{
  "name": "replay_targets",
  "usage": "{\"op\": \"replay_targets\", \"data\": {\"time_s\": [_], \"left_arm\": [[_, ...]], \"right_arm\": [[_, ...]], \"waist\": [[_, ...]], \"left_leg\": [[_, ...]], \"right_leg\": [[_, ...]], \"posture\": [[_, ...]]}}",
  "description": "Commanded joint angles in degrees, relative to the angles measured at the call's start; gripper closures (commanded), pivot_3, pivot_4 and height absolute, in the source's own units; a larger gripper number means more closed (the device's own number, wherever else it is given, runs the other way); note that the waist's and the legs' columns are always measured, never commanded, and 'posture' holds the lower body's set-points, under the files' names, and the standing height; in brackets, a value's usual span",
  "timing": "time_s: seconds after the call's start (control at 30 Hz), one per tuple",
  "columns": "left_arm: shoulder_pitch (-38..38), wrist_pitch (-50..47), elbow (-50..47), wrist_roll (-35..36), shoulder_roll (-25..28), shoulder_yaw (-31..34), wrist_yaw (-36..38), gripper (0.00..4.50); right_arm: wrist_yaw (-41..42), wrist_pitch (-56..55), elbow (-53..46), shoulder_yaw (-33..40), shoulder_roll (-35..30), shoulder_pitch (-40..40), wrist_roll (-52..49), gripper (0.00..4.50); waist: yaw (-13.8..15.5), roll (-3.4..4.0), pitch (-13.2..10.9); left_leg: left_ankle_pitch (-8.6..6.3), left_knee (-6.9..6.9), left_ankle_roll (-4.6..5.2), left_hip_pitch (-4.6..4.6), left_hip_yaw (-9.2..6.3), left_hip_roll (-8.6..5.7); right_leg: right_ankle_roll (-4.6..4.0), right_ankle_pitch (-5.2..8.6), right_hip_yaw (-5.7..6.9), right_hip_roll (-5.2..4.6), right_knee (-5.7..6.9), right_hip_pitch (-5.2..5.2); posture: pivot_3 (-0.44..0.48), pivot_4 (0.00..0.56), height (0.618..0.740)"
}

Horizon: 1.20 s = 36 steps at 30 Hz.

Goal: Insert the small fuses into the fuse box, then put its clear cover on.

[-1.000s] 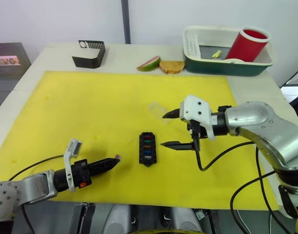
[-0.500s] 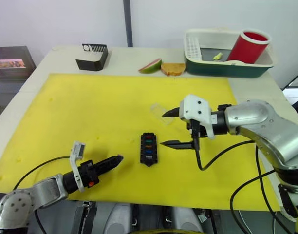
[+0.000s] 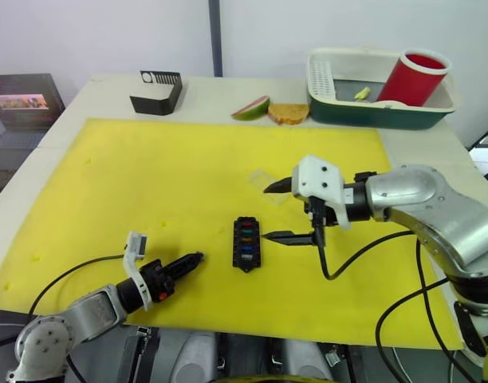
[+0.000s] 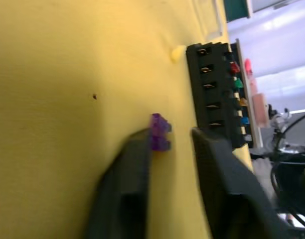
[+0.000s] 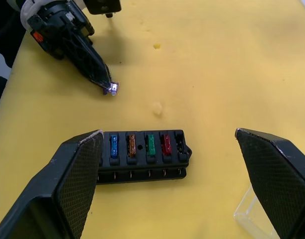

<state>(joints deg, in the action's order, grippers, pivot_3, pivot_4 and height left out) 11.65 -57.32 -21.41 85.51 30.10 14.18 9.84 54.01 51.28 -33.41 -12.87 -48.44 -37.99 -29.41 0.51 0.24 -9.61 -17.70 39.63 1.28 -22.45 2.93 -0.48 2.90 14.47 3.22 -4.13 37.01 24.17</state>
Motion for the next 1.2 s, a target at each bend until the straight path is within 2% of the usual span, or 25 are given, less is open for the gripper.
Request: {"op": "replay_targets", "data": {"time_s": [0.03, 0.17, 0.23, 0.3, 0.5, 0.63, 0.77, 0.83, 0.9, 1.0, 1.1, 1.2], "left_arm": [[1.1, 0.14, -0.23, -1.38, 0.15, -0.38, -1.75, 2.95], [0.78, 0.05, -0.28, -1.6, 0.94, -0.25, -1.46, 2.95], [0.13, -0.13, -0.05, -1.3, 1.26, -0.23, -1.57, 4.0], [-0.16, -0.28, 0.04, -1.15, 1.43, -0.25, -1.71, 4.34], [-0.6, -1.28, 0.6, -1.38, 2.63, -0.18, -1.38, 4.34], [-5.74, -5.07, 2.92, -0.08, 8.19, -0.06, 5.24, 4.34], [-16.02, -11.31, 8.76, -3.3, 18.23, -3.13, 20.96, 4.34], [-21.41, -12.87, 12.02, -7.36, 22.16, -6.54, 29.26, 4.34], [-26.08, -12.7, 14.94, -12.63, 25.22, -10.97, 38.02, 4.34], [-33.5, -9.32, 18.86, -23.07, 29.09, -21.06, 53.5, 4.34], [-40.64, -2.52, 24.02, -35.46, 30.32, -32.14, 67.16, 4.34], [-46.9, 3.8, 31.74, -45.49, 28.1, -39.33, 75.19, 4.34]], "right_arm": [[0.43, -1.22, -0.34, 0.35, 0.0, -1.33, 0.56, 0.0], [0.51, -1.39, -0.13, 0.22, 0.12, -1.41, 0.69, 0.0], [0.51, -1.53, -0.11, 0.1, 0.1, -1.36, 0.82, 0.0], [0.48, -1.52, -0.13, 0.12, 0.1, -1.31, 0.84, 0.0], [0.22, -1.17, -0.51, 0.38, 0.18, -1.06, 0.89, 0.0], [0.0, -1.08, -0.63, 0.27, 0.38, -1.08, 1.04, 0.0], [-0.16, -1.2, -0.24, -0.07, 0.79, -1.43, 1.56, 0.0], [-0.32, -1.27, -0.15, -0.1, 0.95, -1.5, 1.75, 0.0], [-0.58, -1.17, -0.15, -0.09, 1.18, -1.55, 1.86, 0.0], [-1.19, -0.74, -0.56, 0.14, 1.48, -1.3, 1.85, 0.0], [-1.93, -0.21, -1.08, 0.29, 1.74, -1.09, 1.75, 0.0], [-2.6, 0.29, -1.36, 0.39, 1.97, -1.04, 1.65, 0.0]], "waist": [[0.01, 0.0, 0.0], [-0.04, -0.01, -0.01], [-0.03, -0.01, -0.01], [-0.04, -0.01, -0.01], [-0.03, -0.02, -0.01], [0.07, -0.07, -0.04], [-0.01, -0.2, -0.12], [-0.06, -0.21, -0.13], [-0.14, -0.22, -0.13], [-0.28, -0.22, -0.13], [-0.24, -0.22, -0.13], [-0.12, -0.23, -0.13]], "left_leg": [[0.0, -0.02, 0.0, 0.0, 0.0, 0.0], [0.0, -0.06, 0.0, 0.0, 0.0, 0.0], [0.01, -0.1, -0.01, 0.0, 0.0, 0.0], [0.02, -0.15, -0.03, 0.0, 0.01, 0.0], [0.07, -0.31, -0.12, 0.0, 0.01, 0.0], [0.13, -0.39, -0.21, 0.0, 0.0, 0.0], [0.16, -0.41, -0.25, -0.06, -0.02, 0.0], [0.16, -0.41, -0.24, -0.14, -0.01, 0.0], [0.12, -0.43, -0.18, -0.19, 0.04, -0.01], [0.12, -0.48, -0.17, -0.34, 0.06, -0.02], [0.21, -0.47, -0.31, -0.66, 0.06, -0.02], [0.25, -0.43, -0.34, -0.85, 0.08, -0.02]], "right_leg": [[0.0, 0.0, 0.0, 0.0, 0.0, 0.01], [-0.01, 0.01, 0.0, 0.0, -0.04, 0.02], [-0.02, 0.01, 0.0, 0.0, -0.05, 0.05], [-0.02, 0.01, 0.0, 0.0, -0.05, 0.08], [-0.07, 0.04, 0.0, 0.0, -0.05, 0.17], [-0.13, 0.08, 0.03, 0.01, -0.04, 0.22], [-0.17, 0.1, 0.07, 0.02, -0.02, 0.3], [-0.18, 0.1, 0.07, 0.02, -0.05, 0.35], [-0.17, 0.1, 0.07, 0.01, -0.09, 0.38], [-0.16, 0.09, 0.08, 0.02, -0.18, 0.5], [-0.16, 0.09, 0.09, 0.03, -0.17, 0.81], [-0.15, 0.09, 0.1, 0.04, -0.08, 1.0]], "posture": [[0.0, 0.15, 0.74], [0.0, 0.15, 0.74], [0.0, 0.15, 0.74], [0.0, 0.15, 0.74], [0.0, 0.15, 0.74], [0.0, 0.15, 0.74], [0.0, 0.15, 0.74], [0.0, 0.15, 0.74], [0.0, 0.15, 0.74], [0.0, 0.15, 0.74], [0.0, 0.15, 0.74], [0.0, 0.15, 0.74]]}}
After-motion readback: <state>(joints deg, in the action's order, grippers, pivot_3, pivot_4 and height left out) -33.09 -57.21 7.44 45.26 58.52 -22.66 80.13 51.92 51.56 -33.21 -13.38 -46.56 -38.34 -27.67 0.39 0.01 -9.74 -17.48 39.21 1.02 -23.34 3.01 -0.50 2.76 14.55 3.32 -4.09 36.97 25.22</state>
